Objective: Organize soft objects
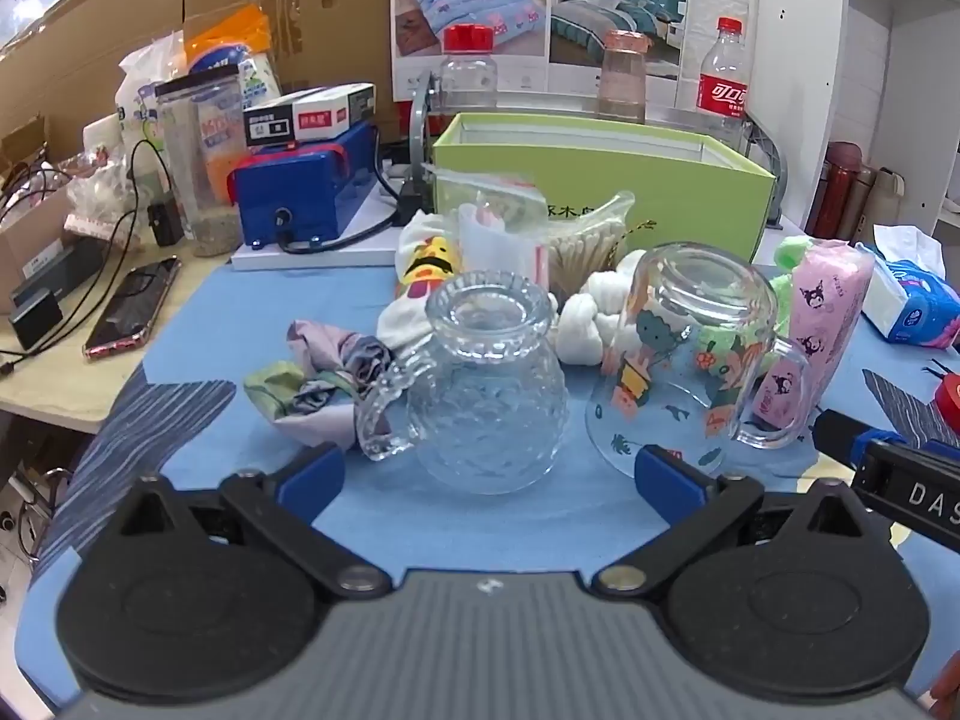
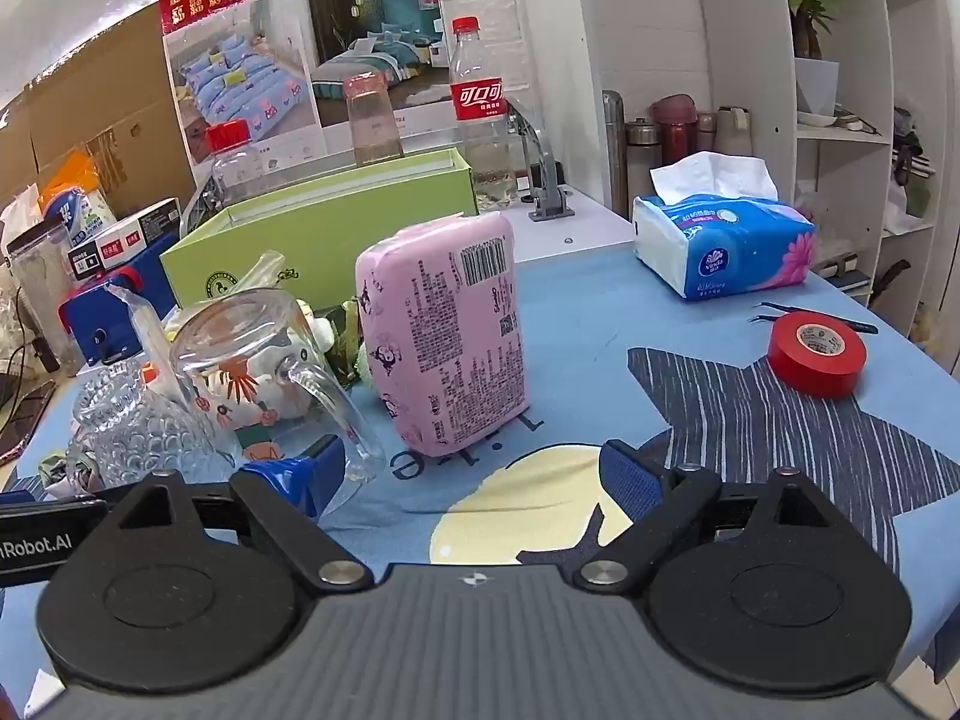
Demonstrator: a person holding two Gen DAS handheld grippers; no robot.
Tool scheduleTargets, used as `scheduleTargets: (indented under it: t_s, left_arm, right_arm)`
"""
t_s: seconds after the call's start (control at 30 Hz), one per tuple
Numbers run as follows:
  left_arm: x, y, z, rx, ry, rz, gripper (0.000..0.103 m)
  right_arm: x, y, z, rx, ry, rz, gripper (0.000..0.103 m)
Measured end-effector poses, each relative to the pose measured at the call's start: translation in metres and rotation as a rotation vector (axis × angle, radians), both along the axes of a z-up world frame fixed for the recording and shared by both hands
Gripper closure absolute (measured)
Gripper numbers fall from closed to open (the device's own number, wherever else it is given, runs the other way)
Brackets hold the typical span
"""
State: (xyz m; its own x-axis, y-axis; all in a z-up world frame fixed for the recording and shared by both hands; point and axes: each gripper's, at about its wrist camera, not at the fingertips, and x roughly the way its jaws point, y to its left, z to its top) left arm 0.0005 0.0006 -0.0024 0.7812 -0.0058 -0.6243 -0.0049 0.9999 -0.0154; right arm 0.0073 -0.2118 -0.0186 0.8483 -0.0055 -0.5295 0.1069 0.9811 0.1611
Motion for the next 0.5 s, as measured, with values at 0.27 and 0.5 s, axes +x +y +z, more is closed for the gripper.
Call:
scheduleTargets:
  t_s: [0.27, 0.5]
  left_arm:
    - [-0.0006, 0.0003, -0.0011, -0.004, 0.001, -0.003, 0.0]
    - [-0.0007, 0.001, -0.0012, -0.006, 0.004, -0.003, 0.0]
  right_arm:
    - [0.0018, -0.0005, 0.0047, -0.013, -0.021, -0.003, 0.024]
    - [0.003, -0.002, 0.0045, -0.011, -0.018, -0.004, 0.024]
